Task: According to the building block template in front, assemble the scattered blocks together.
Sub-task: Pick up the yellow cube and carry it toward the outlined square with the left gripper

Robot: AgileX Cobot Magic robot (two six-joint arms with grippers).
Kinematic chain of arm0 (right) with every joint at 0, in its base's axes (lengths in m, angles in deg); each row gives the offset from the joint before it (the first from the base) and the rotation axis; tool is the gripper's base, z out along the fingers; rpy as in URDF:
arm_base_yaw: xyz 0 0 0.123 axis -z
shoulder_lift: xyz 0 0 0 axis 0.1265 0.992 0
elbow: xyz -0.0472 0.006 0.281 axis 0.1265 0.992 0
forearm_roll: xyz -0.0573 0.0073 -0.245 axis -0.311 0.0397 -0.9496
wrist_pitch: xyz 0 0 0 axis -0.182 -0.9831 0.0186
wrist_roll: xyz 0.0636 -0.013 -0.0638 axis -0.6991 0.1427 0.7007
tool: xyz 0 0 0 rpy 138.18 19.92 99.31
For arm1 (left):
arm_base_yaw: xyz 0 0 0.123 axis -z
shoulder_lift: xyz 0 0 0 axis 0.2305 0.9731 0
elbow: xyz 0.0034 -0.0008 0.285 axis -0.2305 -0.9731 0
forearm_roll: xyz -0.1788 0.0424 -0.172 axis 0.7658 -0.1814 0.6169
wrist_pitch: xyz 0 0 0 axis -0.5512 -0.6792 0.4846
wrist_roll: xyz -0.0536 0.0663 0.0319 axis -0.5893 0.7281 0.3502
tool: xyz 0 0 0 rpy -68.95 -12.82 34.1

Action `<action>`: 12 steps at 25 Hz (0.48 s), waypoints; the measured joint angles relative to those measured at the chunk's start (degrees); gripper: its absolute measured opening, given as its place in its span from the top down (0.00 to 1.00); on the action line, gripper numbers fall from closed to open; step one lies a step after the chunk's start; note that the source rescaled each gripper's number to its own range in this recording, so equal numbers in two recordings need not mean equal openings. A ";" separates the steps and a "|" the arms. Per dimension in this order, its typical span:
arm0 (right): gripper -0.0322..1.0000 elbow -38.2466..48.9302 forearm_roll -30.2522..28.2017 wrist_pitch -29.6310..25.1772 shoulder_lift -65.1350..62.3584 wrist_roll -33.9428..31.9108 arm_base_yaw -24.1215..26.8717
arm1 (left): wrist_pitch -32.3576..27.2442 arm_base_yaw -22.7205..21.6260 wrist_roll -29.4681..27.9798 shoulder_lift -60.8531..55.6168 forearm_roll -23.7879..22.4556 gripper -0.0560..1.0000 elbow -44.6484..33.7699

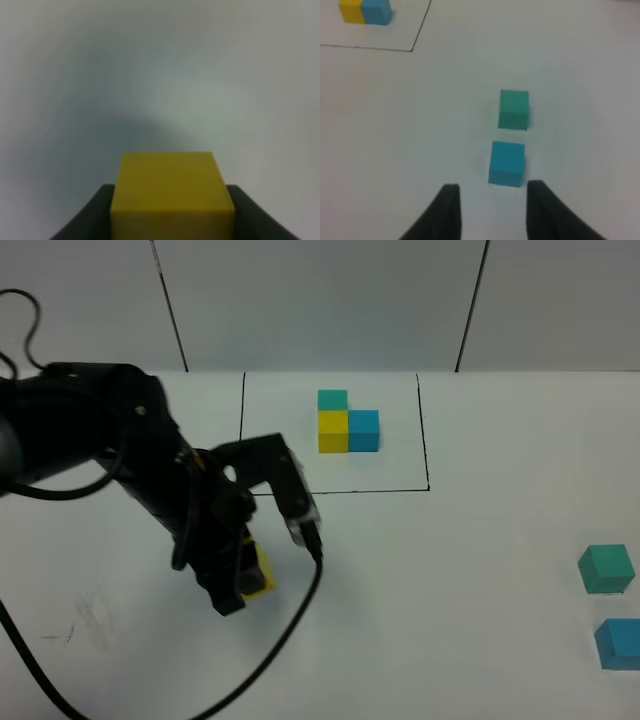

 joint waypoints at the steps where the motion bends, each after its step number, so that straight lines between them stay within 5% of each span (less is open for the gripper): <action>1: 0.97 0.00 0.00 0.00 0.00 0.00 0.00 | -0.14 2.18 1.83 0.84 -0.20 0.94 1.02; 6: 0.97 0.00 0.00 0.00 0.00 0.00 0.00 | -1.96 9.01 2.05 7.01 -5.79 0.94 5.54; 12: 0.97 0.00 0.00 0.00 0.00 0.00 0.00 | -0.81 11.64 -0.20 13.30 -10.05 0.94 7.11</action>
